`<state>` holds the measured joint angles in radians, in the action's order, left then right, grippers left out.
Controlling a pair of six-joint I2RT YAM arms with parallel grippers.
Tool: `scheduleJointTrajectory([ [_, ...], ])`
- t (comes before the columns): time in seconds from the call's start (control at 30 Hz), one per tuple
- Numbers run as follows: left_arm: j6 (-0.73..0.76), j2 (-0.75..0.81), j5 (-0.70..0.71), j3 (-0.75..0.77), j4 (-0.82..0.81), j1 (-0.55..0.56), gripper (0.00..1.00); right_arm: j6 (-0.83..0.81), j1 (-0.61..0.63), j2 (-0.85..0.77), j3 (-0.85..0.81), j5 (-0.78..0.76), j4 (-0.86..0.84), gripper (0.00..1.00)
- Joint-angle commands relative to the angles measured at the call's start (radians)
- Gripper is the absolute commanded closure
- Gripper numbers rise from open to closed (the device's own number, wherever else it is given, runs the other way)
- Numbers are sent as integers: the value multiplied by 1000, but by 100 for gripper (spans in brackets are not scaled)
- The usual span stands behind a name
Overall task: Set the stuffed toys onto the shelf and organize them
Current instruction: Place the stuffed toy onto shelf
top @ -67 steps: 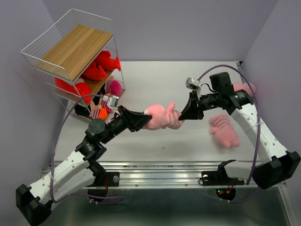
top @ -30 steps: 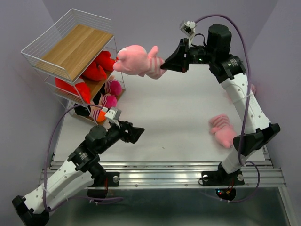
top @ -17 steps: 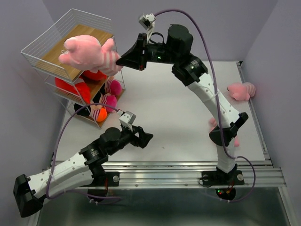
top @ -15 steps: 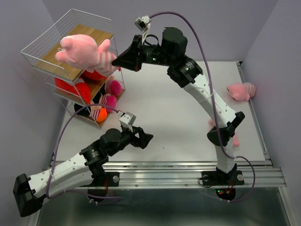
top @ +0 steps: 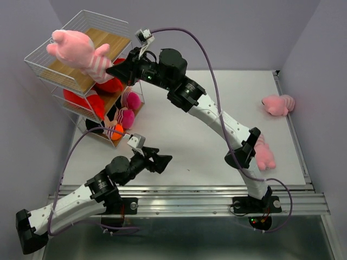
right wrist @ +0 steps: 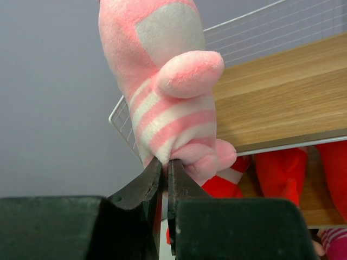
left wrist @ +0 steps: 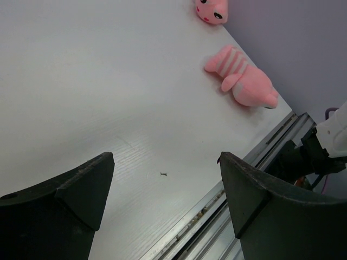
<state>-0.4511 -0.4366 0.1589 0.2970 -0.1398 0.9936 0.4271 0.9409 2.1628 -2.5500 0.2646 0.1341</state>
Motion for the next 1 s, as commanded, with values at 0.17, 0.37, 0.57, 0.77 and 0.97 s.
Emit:
scheduleJointTrajectory([
  [0.17,-32,82,31,-42,-20,4,10,-2,71,42,-62,-203,-249,99],
  [0.37,-29,84,30,-47,-26,5,10,1,90,74,-52,-241,-289,99],
  [0.57,-26,85,27,-52,-32,7,11,-7,101,101,-58,-260,-300,99],
  [0.77,-27,90,27,-58,-37,5,11,-10,110,101,-49,-260,-306,94],
  [0.97,-31,96,27,-62,-40,7,10,-17,119,95,-73,-252,-324,92],
])
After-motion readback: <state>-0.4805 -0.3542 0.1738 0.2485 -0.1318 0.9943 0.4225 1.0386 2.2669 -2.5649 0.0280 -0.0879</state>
